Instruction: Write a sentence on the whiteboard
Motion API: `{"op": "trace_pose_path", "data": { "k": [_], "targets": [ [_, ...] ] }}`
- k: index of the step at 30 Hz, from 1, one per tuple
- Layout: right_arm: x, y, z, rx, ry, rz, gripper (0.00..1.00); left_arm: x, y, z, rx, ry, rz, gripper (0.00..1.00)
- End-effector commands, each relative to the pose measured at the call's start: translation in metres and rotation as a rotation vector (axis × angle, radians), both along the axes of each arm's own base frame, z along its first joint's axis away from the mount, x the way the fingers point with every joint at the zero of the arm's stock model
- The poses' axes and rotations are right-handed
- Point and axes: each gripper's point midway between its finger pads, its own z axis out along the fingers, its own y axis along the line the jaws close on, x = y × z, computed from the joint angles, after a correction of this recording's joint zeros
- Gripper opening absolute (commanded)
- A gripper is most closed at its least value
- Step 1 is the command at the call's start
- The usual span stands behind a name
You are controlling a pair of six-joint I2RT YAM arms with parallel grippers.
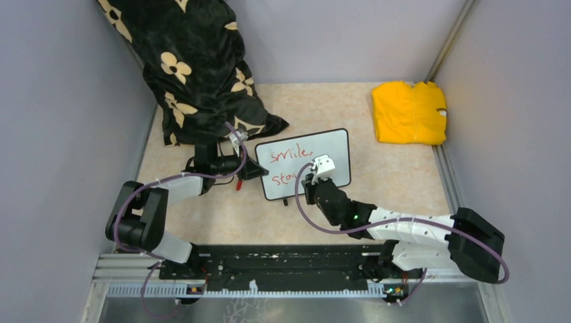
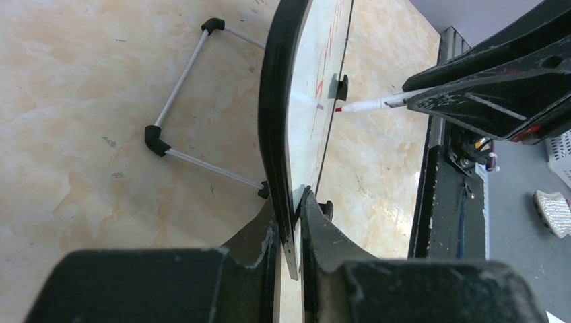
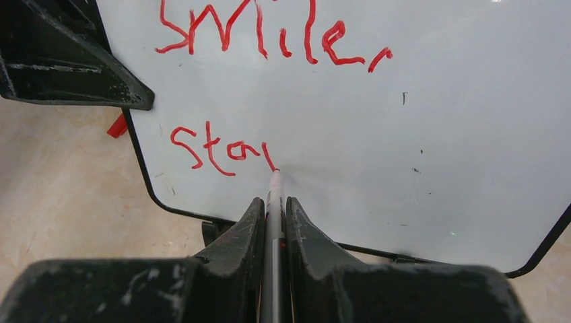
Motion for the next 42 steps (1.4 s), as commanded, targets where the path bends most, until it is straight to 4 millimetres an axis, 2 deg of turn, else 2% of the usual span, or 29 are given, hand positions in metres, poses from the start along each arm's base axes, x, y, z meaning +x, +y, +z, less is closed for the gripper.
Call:
{"op": "trace_pose_path", "data": {
  "k": [1, 7, 18, 31, 42],
  "targets": [
    [0.007, 0.000, 0.038, 0.110, -0.066, -0.029, 0.00, 0.006, 0.015, -0.045, 0.143, 0.028, 0.074, 0.00],
    [0.016, 0.001, 0.055, 0.135, -0.097, -0.051, 0.00, 0.005, 0.015, -0.045, 0.143, 0.030, 0.074, 0.00],
    [0.023, 0.004, 0.051, 0.121, -0.082, -0.059, 0.00, 0.006, 0.014, -0.045, 0.142, 0.030, 0.073, 0.00],
    [0.020, 0.001, 0.027, 0.078, -0.034, -0.054, 0.00, 0.006, 0.014, -0.044, 0.142, 0.028, 0.072, 0.00],
    [0.009, -0.005, 0.003, 0.046, 0.020, -0.026, 0.00, 0.005, 0.013, -0.044, 0.143, 0.025, 0.070, 0.00]
  ]
}}
